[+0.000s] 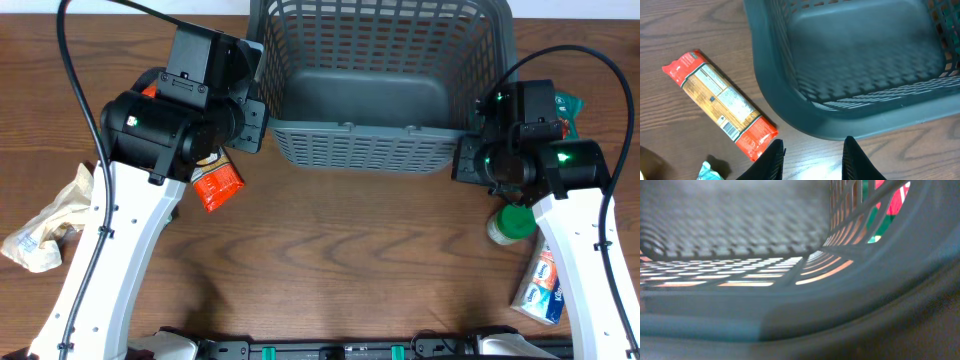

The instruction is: Pack container

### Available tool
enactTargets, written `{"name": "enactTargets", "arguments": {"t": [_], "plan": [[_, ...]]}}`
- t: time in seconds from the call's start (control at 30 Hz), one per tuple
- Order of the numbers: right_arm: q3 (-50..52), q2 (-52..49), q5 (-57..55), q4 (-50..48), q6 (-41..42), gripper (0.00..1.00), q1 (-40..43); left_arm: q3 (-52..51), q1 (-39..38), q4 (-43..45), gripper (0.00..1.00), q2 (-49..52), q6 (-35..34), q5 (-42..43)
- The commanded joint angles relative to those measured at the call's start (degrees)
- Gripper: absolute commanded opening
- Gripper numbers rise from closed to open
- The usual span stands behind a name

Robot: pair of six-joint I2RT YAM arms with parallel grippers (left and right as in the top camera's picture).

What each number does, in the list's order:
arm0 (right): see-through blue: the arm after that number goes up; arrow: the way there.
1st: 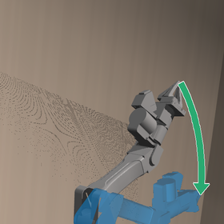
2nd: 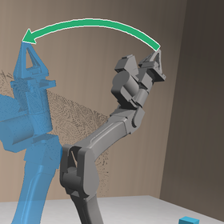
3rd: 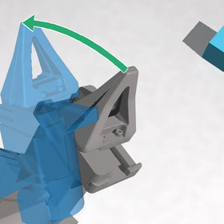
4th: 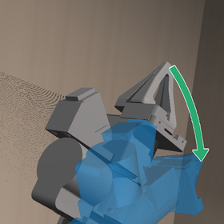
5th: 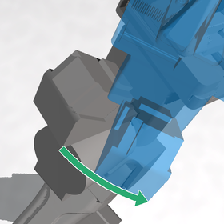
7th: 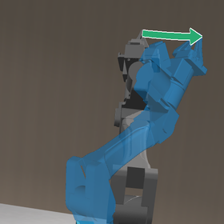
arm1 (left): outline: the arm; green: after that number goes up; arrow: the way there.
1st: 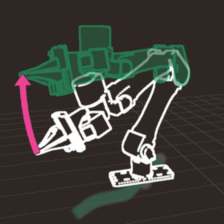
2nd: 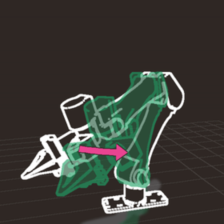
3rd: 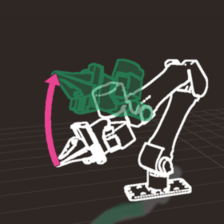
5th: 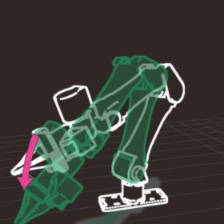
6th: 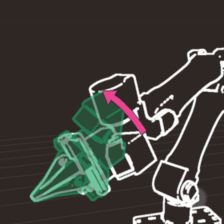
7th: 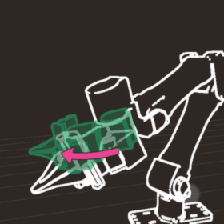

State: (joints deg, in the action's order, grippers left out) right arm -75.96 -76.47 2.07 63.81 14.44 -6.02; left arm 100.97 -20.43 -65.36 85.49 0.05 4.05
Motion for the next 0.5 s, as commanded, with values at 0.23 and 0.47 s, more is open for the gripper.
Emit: {"name": "enactTargets", "arguments": {"t": [0.23,0.47], "plan": [[-0.7,-0.5,0.6,-3.0,-1.5,0.01,-0.6,0.6,-0.2,0.2,0.25,0.2,0.6,-0.7],[-0.7,-0.9,1.6,-3.9,-1.8,0.01,-1.6,0.6,-0.2,0.2,0.25,0.2,0.6,-0.7]]}}
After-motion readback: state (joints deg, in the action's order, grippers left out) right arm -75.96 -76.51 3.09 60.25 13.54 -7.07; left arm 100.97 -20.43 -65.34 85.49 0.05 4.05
